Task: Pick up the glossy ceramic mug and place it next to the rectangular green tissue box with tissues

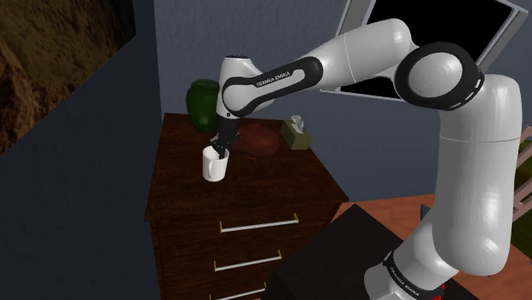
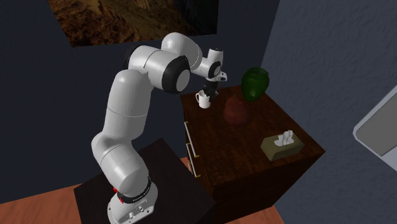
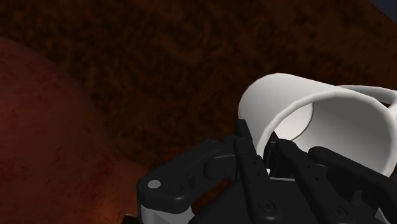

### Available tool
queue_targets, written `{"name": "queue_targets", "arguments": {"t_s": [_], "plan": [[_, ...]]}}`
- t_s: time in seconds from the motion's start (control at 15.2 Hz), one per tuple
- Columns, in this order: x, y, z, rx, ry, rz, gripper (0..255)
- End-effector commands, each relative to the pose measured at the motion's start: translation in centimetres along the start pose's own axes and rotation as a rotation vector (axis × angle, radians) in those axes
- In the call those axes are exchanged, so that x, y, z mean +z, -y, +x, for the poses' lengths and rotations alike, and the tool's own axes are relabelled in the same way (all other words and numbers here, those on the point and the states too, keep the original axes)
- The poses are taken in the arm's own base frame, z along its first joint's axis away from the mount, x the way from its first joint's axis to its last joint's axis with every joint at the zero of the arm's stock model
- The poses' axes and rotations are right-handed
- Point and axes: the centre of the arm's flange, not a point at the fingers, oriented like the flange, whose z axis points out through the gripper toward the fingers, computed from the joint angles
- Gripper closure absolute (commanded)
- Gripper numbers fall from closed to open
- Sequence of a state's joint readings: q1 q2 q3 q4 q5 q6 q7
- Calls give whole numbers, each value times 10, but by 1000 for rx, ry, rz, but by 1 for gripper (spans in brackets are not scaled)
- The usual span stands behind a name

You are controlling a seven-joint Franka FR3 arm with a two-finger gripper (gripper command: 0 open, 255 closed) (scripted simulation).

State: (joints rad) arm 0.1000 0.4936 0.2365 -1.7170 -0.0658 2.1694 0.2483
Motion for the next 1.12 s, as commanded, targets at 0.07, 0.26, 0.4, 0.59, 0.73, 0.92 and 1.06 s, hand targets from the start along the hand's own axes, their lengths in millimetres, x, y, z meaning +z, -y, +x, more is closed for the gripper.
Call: {"name": "queue_targets", "arguments": {"t_s": [0.07,0.26,0.4,0.59,0.73,0.92,1.06], "plan": [[-16,1,-1,0,0,0,255],[-32,2,-1,0,0,0,255],[-42,2,-2,0,0,0,255],[-58,3,-2,0,0,0,255],[-68,4,-3,0,0,0,255],[-84,4,-3,0,0,0,255],[-95,5,-4,0,0,0,255]]}}
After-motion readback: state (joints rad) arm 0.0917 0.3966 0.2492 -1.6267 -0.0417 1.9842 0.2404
